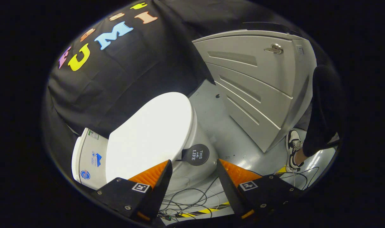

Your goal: Open the toilet lid.

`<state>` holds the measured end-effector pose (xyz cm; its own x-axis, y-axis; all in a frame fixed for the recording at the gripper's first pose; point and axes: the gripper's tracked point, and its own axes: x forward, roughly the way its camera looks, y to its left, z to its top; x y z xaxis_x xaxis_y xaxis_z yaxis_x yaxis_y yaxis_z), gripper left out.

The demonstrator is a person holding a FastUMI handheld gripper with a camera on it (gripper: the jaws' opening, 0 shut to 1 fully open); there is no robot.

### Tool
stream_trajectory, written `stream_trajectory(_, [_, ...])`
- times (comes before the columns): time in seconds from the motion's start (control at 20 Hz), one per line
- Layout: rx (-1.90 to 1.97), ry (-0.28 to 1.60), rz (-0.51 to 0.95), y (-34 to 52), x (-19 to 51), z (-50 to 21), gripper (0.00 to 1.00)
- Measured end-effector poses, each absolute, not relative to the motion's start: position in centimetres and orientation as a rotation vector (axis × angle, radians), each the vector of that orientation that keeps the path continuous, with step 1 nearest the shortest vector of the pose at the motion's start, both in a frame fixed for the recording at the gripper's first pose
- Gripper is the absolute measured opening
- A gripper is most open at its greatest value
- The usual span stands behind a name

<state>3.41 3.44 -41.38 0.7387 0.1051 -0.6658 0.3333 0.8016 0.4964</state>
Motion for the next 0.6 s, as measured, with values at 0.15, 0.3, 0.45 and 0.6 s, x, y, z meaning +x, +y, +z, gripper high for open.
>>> stream_trajectory(0.15, [0.724,0.747,-0.134,3.7,4.5,-42.7,0.82])
stream_trajectory(0.3, [0.768,0.769,-0.128,3.7,4.6,-44.4,0.77])
stream_trajectory(0.45, [0.847,0.742,-0.101,4.0,5.2,-44.5,0.58])
stream_trajectory(0.6, [0.912,0.706,-0.072,4.3,6.0,-44.2,0.53])
